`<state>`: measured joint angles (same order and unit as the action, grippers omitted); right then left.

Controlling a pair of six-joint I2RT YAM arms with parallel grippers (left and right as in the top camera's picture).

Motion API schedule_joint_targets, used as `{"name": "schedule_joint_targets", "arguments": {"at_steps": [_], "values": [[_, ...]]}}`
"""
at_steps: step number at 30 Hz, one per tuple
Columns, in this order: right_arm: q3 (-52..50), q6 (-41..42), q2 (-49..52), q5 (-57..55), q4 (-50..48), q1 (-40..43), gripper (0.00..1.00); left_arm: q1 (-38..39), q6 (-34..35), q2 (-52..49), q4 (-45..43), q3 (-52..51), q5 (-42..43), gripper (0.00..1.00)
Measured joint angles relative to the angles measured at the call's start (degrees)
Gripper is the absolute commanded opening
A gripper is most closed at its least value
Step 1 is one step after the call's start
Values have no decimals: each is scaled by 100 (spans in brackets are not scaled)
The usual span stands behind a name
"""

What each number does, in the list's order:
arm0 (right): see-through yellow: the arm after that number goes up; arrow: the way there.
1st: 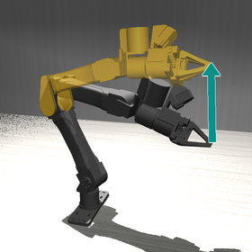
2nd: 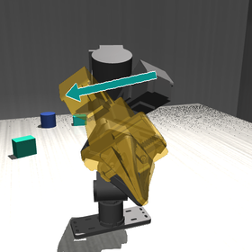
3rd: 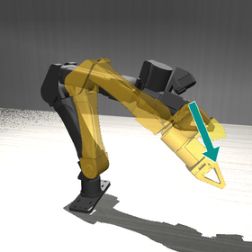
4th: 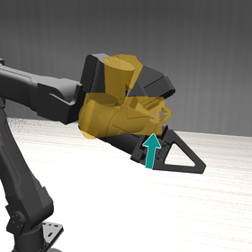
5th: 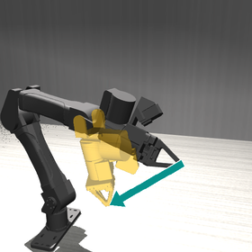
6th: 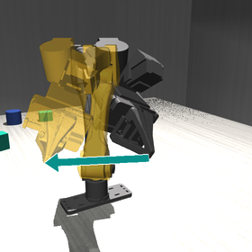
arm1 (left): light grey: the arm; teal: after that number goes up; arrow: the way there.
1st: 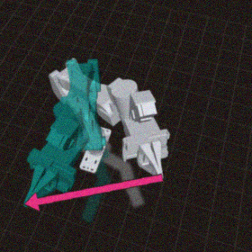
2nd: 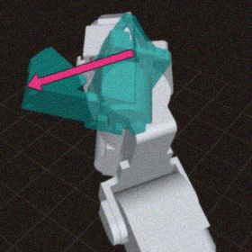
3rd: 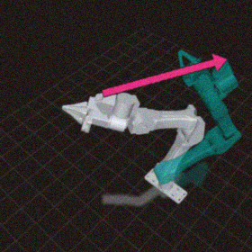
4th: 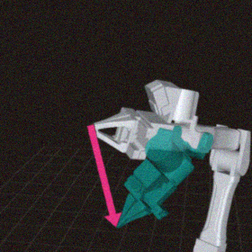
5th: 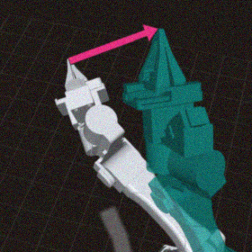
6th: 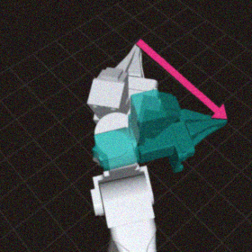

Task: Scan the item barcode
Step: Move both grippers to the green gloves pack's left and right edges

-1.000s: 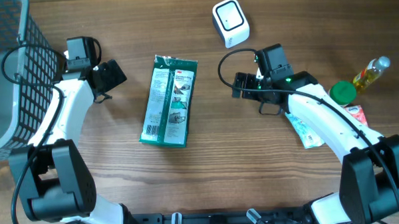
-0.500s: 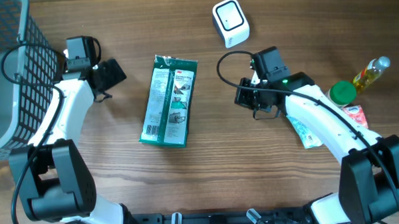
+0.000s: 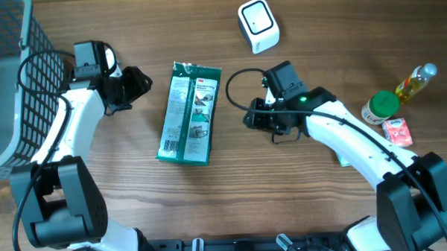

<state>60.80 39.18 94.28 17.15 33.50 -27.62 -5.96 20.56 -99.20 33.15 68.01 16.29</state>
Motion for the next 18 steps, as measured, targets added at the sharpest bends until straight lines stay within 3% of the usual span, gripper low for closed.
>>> {"name": "schedule_joint_targets", "arguments": {"at_steps": [6, 7, 8, 9, 10, 18], "values": [[0, 26, 0, 0, -310, -348, 61, 0, -13, 0, 267, 0, -306, 100], [0, 31, 0, 0, -332, -387, 61, 0, -13, 0, 269, 0, -317, 84], [0, 48, 0, -4, -354, -433, 61, 0, -13, 0, 267, 0, -317, 59], [0, 72, 0, -28, -365, -483, 62, 0, -15, -2, 271, 0, -319, 18], [0, 116, 0, -55, -378, -522, 65, 0, -11, 0, 273, 0, -334, 4], [-39, 393, 0, -518, -472, -588, 74, 223, -44, -212, -262, -166, -407, 4]]}}
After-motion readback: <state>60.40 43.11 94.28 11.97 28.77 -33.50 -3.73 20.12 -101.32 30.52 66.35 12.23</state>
